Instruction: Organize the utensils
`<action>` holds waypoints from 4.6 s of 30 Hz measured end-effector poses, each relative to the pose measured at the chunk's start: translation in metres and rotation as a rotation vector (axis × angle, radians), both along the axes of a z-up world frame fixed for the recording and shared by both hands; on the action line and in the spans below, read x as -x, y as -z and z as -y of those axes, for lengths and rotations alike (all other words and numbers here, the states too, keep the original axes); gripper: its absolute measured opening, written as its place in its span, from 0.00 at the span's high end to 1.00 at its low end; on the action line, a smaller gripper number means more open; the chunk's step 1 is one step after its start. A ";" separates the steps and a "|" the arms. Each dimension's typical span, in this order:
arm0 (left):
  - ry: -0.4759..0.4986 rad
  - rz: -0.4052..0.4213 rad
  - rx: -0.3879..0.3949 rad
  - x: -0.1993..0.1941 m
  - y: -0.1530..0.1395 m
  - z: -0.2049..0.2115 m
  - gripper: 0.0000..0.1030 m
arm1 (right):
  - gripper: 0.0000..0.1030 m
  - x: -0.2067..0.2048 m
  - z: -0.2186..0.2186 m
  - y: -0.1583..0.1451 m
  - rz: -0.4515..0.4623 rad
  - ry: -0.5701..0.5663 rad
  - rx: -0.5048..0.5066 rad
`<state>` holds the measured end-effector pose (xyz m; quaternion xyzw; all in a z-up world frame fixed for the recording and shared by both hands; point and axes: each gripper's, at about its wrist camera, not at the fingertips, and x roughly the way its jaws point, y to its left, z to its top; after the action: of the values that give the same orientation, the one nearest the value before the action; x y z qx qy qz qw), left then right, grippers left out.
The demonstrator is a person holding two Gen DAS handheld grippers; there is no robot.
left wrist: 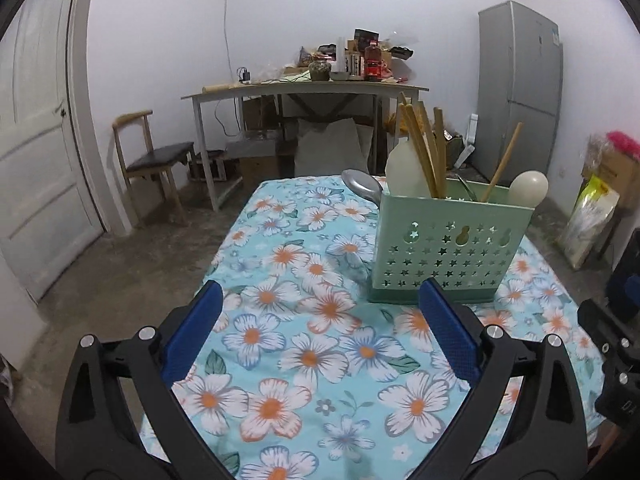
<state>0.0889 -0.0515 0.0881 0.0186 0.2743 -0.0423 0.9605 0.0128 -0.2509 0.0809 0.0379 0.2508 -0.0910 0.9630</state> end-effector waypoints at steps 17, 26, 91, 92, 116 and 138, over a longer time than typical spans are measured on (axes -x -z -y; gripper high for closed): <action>0.036 -0.018 -0.022 0.009 -0.010 0.017 0.08 | 0.06 -0.001 -0.003 0.001 -0.037 0.049 0.026; 0.020 -0.041 -0.023 0.004 -0.004 0.021 0.08 | 0.06 -0.005 0.001 0.005 -0.052 0.068 0.021; -0.104 -0.095 -0.087 0.012 -0.002 -0.002 0.08 | 0.06 0.000 0.005 0.000 -0.058 0.105 0.023; -0.105 -0.095 -0.087 0.012 -0.002 -0.003 0.08 | 0.06 0.000 0.005 0.000 -0.056 0.105 0.022; -0.121 -0.087 -0.101 0.013 -0.004 -0.009 0.08 | 0.06 0.001 0.004 -0.002 -0.048 0.104 0.021; -0.121 -0.091 -0.103 0.013 -0.003 -0.009 0.08 | 0.06 0.005 0.006 -0.002 -0.046 0.102 0.010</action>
<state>0.0757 -0.0423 0.0911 0.0494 0.3202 0.0293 0.9456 0.0078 -0.2567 0.0830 0.0439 0.2703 -0.1421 0.9512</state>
